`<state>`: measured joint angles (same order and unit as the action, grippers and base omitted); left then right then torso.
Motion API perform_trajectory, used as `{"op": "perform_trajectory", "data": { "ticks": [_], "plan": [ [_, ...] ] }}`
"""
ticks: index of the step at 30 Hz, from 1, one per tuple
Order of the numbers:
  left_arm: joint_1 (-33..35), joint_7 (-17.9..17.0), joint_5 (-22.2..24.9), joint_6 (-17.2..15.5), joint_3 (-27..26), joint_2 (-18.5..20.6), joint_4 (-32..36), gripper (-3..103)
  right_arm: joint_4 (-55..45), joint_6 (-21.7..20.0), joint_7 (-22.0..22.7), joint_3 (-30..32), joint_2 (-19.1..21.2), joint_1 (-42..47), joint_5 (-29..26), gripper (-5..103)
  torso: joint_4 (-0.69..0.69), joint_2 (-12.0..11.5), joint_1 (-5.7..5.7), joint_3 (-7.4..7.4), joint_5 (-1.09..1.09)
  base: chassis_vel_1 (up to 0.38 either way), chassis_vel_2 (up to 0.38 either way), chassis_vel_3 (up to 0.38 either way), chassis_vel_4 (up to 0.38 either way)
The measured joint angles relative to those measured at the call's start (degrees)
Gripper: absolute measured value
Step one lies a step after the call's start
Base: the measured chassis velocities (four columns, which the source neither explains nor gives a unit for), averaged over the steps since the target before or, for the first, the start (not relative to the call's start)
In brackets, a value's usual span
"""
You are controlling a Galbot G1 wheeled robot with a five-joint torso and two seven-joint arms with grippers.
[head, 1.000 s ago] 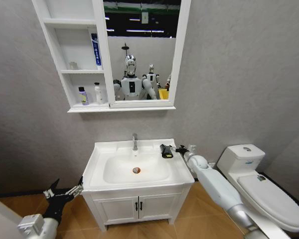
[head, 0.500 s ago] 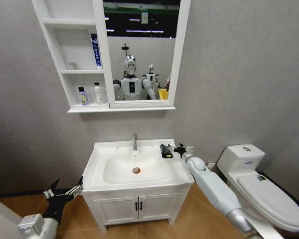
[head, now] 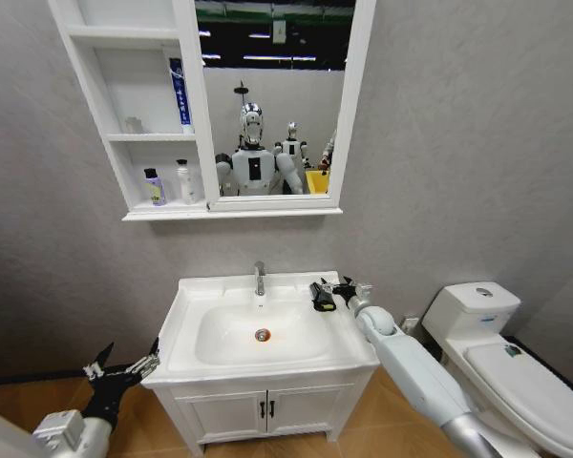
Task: Move facial cleanser and shampoo from washbasin to cabinet, then wipe washbasin with towel.
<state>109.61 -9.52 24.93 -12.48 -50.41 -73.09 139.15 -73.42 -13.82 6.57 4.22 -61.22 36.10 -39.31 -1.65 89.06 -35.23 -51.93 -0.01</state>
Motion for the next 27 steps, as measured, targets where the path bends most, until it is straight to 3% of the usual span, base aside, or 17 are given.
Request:
{"op": "perform_trajectory", "data": {
  "ticks": [2, 5, 17, 27],
  "plan": [
    [0.00, 0.00, 0.00, -0.01, 0.01, 0.00, 0.00, 100, 3.04, -2.97, 0.23, -1.31, -0.99, -2.16, -2.70, 100, 0.01, 0.01, 0.01, 0.00, 0.01, 0.000, 0.000, 0.000, 0.000],
    [0.00, -0.01, 0.00, -0.01, 0.00, 0.00, 0.00, 100, 6.56, -4.22, 0.23, -2.90, -2.40, -4.13, -3.80, 100, 0.00, 0.01, 0.01, 0.00, 0.00, 0.000, 0.000, 0.000, 0.000],
    [0.00, 0.00, 0.00, -0.01, 0.01, 0.00, 0.00, 100, 17.20, -6.30, 1.25, -5.54, -9.27, -8.55, -3.26, 100, 0.02, 0.00, -0.03, -0.01, 0.01, 0.000, 0.000, 0.000, 0.000],
    [0.00, 0.00, 0.00, -0.01, 0.01, 0.00, -0.01, 100, 17.17, -5.72, 1.72, -4.38, -8.05, -7.95, 0.13, 100, 0.00, 0.00, -0.03, -0.01, 0.02, 0.000, 0.000, 0.000, 0.000]
  ]
}}
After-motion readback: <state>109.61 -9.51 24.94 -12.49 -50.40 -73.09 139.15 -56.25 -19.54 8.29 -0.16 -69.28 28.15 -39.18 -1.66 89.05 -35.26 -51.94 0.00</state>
